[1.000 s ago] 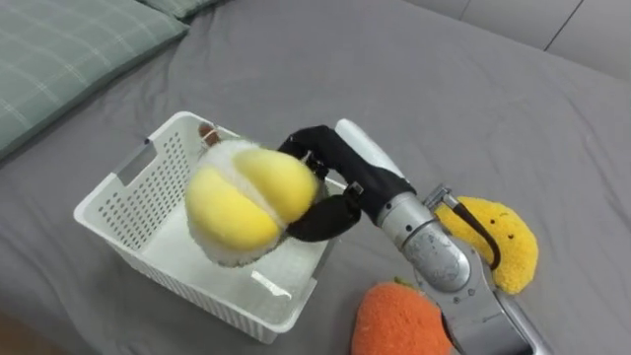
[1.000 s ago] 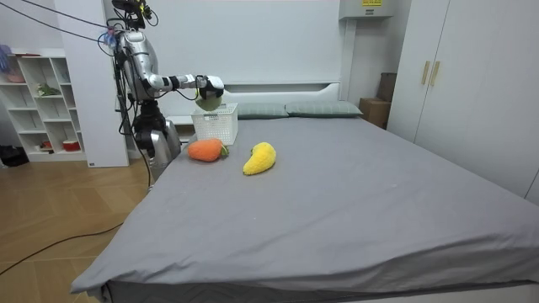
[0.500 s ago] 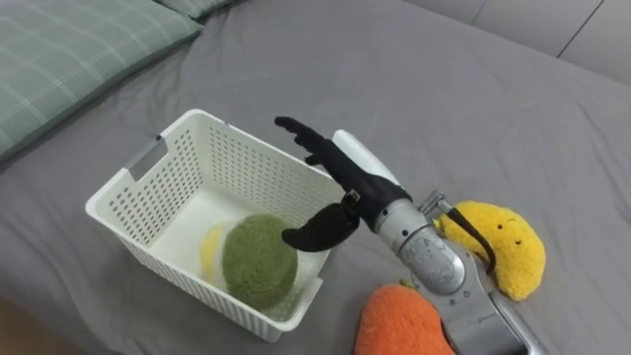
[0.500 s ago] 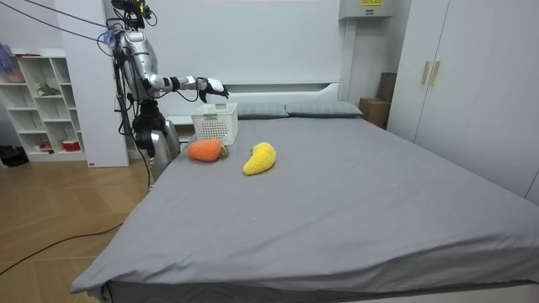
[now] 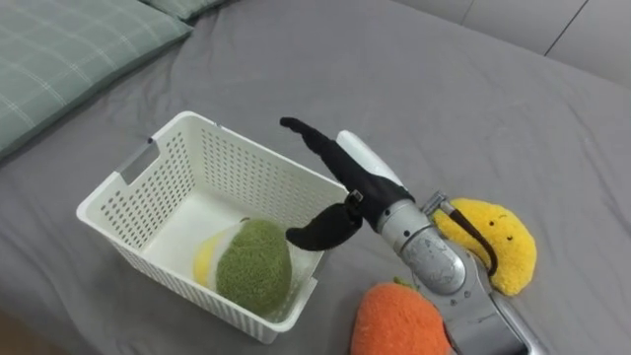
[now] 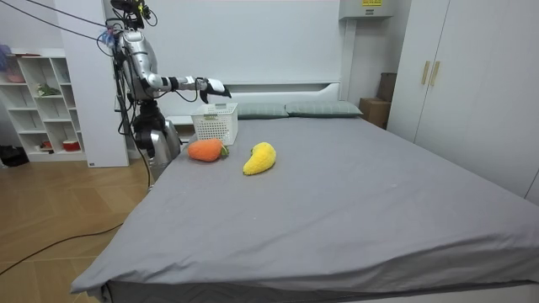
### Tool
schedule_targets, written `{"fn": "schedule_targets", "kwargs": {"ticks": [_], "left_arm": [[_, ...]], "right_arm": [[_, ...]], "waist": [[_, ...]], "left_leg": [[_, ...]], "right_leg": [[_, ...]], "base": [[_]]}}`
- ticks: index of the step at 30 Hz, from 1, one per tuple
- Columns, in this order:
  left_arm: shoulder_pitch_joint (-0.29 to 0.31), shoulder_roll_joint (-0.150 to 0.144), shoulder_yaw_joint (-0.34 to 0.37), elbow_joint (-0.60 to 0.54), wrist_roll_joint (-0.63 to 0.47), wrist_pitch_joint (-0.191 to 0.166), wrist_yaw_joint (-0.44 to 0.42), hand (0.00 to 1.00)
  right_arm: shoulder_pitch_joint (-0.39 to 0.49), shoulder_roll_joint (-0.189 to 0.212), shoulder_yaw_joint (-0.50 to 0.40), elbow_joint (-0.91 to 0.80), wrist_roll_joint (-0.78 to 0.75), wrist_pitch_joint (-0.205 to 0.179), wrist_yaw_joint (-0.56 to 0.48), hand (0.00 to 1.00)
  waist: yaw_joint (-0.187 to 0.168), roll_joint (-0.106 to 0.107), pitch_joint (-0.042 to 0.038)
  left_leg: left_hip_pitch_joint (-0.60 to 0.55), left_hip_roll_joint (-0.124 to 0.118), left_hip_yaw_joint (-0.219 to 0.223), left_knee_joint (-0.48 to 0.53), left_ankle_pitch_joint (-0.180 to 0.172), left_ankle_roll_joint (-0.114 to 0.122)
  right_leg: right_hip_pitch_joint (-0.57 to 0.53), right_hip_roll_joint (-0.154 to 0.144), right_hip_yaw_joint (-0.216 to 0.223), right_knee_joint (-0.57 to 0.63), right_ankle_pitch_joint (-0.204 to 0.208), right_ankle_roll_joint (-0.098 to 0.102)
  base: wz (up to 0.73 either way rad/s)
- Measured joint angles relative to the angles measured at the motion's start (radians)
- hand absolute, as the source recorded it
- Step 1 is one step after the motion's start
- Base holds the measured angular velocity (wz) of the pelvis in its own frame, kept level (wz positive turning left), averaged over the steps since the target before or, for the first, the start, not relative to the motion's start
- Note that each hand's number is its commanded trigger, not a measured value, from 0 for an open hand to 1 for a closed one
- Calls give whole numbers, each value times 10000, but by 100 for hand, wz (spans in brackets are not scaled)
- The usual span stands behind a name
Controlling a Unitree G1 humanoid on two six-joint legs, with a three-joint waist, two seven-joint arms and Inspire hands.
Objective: Collect toys from the bed
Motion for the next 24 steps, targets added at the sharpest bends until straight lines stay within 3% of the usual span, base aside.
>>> {"fn": "schedule_targets", "kwargs": {"ticks": [4, 7, 14, 18, 24], "left_arm": [[0, -2, 1, 0, 4, -3, 39, 0], [16, 16, 24, 10, -4, 2, 118, 0], [2, 30, 384, -16, 0, -10, 184, 0], [-3, 30, 488, -131, -5, -12, 184, 0], [97, -20, 662, -161, -4, -124, 228, 0]], "right_arm": [[16, -82, -46, 84, -7, -17, -62, 0], [34, -139, -244, 86, -128, -20, -123, 0], [117, -248, -1522, 85, -133, -84, -586, 0], [166, -703, -2227, 94, -131, -103, -807, 0], [591, -1022, -3116, 330, -113, -133, -1221, 0]], "waist": [[-32, 32, 22], [-247, 55, 38], [-769, 94, 16], [-988, 178, -31], [-1369, 206, -65]], "left_leg": [[1, 5, 39, -10, 0, 0], [-7, 3, 47, -13, 0, 1], [93, 15, 159, -33, -1, 2], [211, 36, 333, -49, -3, 6], [511, 50, 490, -181, -7, 10]], "right_leg": [[-31, 1, 63, 1, 0, 0], [-37, 2, 125, 3, 1, 1], [13, 10, 264, 14, 8, 11], [22, -13, 443, 45, 15, 14], [200, 26, 657, 36, 16, 15]], "base": [[-2], [0], [-5], [-11], [-9]]}}
